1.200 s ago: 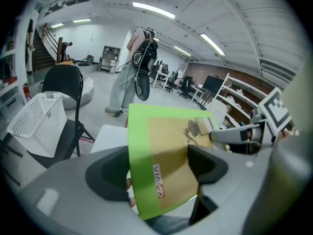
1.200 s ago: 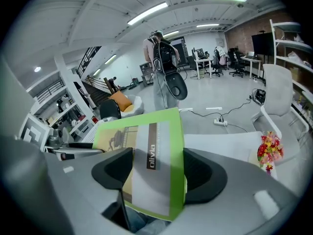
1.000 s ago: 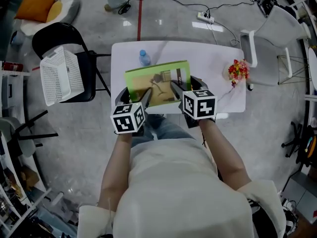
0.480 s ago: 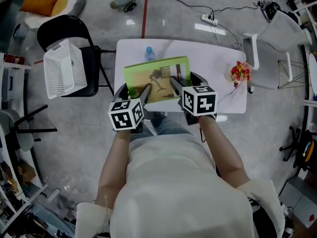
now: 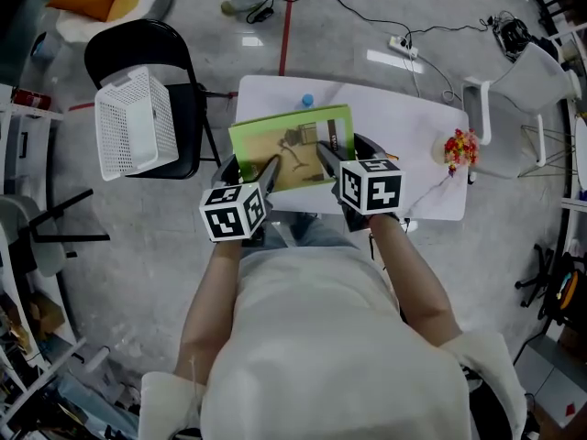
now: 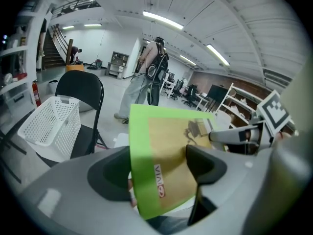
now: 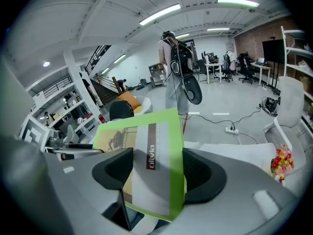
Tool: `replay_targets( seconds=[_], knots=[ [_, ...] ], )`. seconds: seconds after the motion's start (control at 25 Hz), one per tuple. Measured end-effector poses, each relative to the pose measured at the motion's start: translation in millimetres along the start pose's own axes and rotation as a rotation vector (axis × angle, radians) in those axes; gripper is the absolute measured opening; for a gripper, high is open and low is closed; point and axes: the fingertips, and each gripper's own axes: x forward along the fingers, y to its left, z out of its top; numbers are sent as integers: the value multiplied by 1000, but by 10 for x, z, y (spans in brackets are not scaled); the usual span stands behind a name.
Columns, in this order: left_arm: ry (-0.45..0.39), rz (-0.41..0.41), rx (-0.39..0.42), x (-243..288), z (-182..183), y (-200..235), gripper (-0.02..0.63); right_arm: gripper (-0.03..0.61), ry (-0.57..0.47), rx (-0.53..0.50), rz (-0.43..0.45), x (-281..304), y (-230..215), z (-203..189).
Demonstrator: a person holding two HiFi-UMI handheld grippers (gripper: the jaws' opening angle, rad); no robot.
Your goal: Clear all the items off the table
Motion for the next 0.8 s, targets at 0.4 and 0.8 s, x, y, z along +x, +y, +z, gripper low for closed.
replay_targets(
  seconds=[0.4, 0.8],
  knots=[
    [-9, 4, -1, -134, 359, 735, 348, 308, -2, -2, 7, 425, 621, 344],
    [-46, 38, -69, -351, 586, 1522, 342, 307, 13, -77, 47, 881, 1329, 675]
  ],
)
